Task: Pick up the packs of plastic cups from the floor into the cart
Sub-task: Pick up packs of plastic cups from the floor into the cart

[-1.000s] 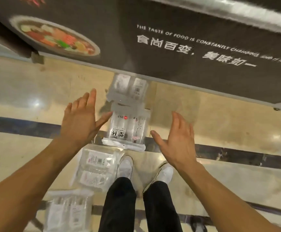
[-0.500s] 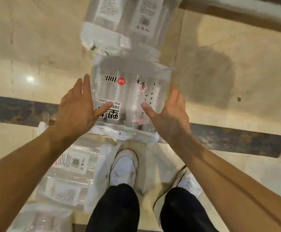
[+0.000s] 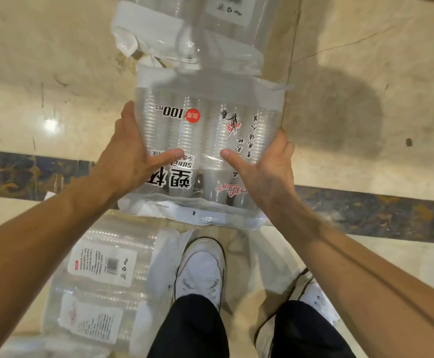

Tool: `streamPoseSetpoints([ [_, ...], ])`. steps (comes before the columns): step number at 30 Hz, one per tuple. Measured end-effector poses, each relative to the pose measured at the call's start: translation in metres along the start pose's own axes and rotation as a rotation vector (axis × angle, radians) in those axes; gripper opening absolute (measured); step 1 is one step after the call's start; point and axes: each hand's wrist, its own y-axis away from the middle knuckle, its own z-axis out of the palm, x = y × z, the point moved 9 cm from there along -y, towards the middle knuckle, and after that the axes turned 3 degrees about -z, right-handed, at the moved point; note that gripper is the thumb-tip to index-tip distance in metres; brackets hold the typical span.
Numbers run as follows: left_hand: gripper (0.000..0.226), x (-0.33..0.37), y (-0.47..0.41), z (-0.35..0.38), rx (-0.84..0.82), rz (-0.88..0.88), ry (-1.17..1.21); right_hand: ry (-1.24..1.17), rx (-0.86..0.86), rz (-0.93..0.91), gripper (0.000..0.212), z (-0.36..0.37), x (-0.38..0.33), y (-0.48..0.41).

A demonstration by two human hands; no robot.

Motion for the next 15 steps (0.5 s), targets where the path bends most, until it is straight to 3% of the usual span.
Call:
streamPoseSetpoints([
  [8,0.145,0.036,0.067,-0.050,0.006,-0.037,0.105,-0.023,0.050,-0.027,0.124,-0.075,-0.057,0.063],
  [12,0.142,0.097,0.124,-0.107,0.016,0.006,0.132,-0.052,0.066,-0.065,0.122,-0.146,-0.110,0.108],
  [15,0.126,0.155,0.172,-0.158,0.024,0.053,0.167,-0.106,0.087,-0.097,0.120,-0.209,-0.154,0.147],
])
